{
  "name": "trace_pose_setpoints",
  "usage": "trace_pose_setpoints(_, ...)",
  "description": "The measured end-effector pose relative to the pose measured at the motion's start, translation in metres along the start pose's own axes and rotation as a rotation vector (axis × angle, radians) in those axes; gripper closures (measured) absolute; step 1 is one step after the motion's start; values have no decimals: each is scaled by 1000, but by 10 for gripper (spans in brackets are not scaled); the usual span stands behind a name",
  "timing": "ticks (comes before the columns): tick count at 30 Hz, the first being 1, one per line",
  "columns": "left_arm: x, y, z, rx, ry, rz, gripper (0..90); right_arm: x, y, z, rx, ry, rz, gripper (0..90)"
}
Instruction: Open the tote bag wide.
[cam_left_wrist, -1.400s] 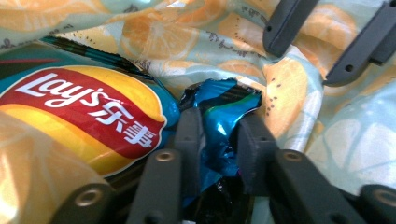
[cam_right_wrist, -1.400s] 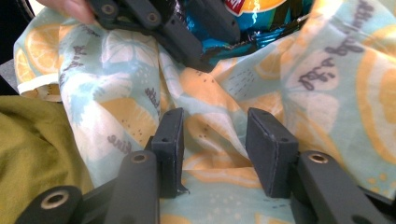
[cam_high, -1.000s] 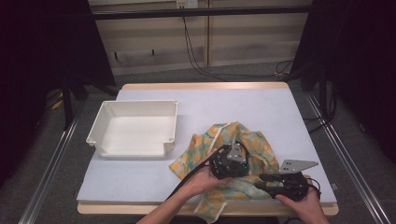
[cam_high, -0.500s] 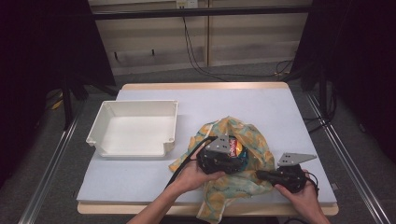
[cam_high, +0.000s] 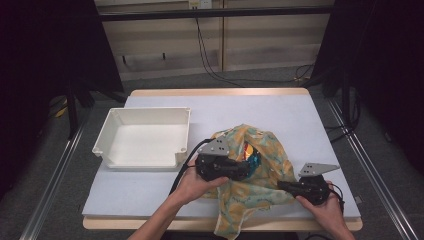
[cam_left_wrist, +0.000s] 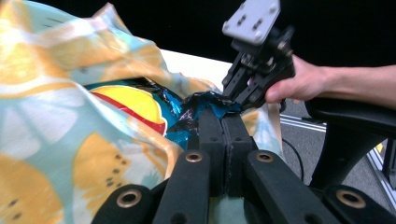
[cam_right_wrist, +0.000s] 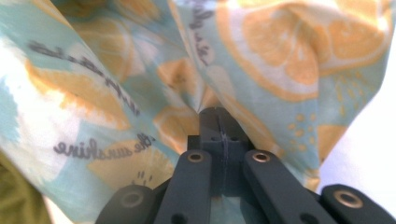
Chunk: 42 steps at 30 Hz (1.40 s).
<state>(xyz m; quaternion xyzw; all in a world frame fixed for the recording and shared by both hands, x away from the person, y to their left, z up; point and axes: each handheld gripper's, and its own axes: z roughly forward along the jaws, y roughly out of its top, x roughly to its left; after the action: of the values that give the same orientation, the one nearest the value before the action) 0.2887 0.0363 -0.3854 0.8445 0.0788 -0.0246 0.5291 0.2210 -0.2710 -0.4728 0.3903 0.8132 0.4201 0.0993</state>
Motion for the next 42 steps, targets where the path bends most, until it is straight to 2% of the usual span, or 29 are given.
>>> trace_pose_setpoints(4, -1, 1, 2, 3, 4, 7, 893, 7, 8, -12, -62, 24, -5, 750)
trace_pose_setpoints(9, -3, 0, 7, 20, 13, 17, 892, 18, 20, -27, -117, 41, -29, 693)
trace_pose_setpoints(15, -4, -1, 13, 52, 11, 25, 891, 23, 37, -38, -169, 64, -61, 635)
trace_pose_setpoints(19, -6, -1, 16, 59, 10, 31, 891, 21, 53, -44, -212, 54, -70, 561)
trace_pose_setpoints(25, -8, -1, 16, 70, 13, 42, 891, 13, 82, -47, -274, 21, -82, 507)
trace_pose_setpoints(29, -9, -1, 15, 68, 15, 39, 891, 2, 97, -27, -232, 10, -90, 466)
trace_pose_setpoints(35, -10, 0, 13, 71, 13, 53, 890, -14, 111, 1, -207, 2, -69, 489)
trace_pose_setpoints(37, -12, 1, 13, 70, 12, 55, 891, -19, 115, 5, -210, 0, -54, 562)
trace_pose_setpoints(40, -12, 1, 13, 71, 7, 64, 890, -27, 120, 8, -228, 5, -32, 749)
trace_pose_setpoints(42, -13, 1, 12, 75, 6, 67, 890, -32, 125, 9, -239, 10, -15, 830)
